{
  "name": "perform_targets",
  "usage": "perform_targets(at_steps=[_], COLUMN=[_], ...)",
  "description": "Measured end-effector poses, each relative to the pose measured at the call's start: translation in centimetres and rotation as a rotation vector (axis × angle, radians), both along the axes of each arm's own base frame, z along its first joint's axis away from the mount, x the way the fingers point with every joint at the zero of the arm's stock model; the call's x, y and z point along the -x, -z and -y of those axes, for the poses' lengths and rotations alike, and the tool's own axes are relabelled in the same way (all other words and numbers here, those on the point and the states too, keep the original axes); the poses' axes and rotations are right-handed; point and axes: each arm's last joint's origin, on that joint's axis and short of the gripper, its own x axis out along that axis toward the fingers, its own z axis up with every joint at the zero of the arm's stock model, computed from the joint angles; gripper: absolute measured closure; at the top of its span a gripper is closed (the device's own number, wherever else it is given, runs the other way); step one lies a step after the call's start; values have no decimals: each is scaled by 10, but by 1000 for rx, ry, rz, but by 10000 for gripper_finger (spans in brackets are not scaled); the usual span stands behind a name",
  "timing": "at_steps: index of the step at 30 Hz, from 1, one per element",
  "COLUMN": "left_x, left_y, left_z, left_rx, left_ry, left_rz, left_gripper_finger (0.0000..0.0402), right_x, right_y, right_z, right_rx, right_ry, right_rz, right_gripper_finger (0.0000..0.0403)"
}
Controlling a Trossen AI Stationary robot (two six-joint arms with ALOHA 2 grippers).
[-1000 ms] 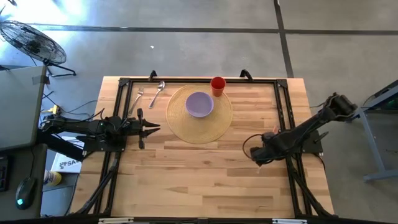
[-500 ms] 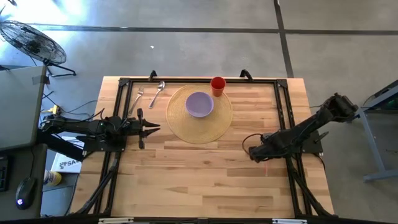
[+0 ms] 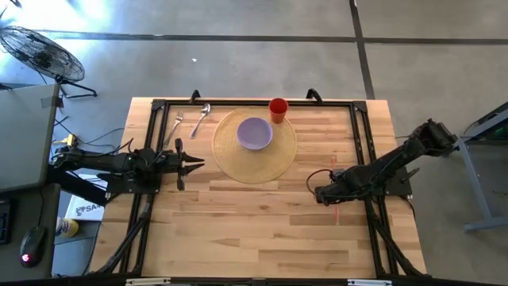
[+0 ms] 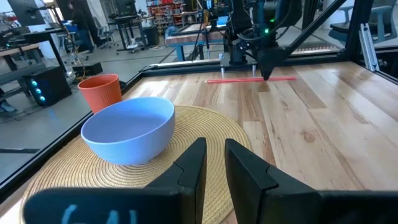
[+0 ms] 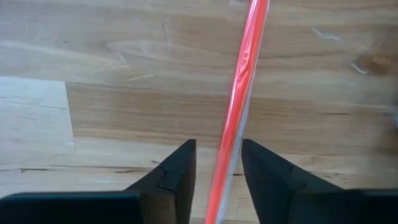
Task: Pick & Place Utensil
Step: Put the orange straw in the orange cup
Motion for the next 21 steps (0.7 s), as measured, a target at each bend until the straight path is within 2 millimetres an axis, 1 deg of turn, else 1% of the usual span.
perform_targets(at_steps=[7,12,17,21], left_x=[0,0,0,0], left_y=[0,0,0,0], left_z=[0,0,0,0], left_rx=[0,0,0,0], left_ry=[0,0,0,0], left_rz=[0,0,0,0], left_gripper_finger=[346,346,346,346], right_x=[-1,0,0,-2], right_y=[0,0,1,7], right_z=[2,1,1,1], right_rx=[53,36,46,56], right_ry=[-41,-25,-26,-22], right_rz=[21,14,6,-27], right_gripper_finger=[329,351,354,342])
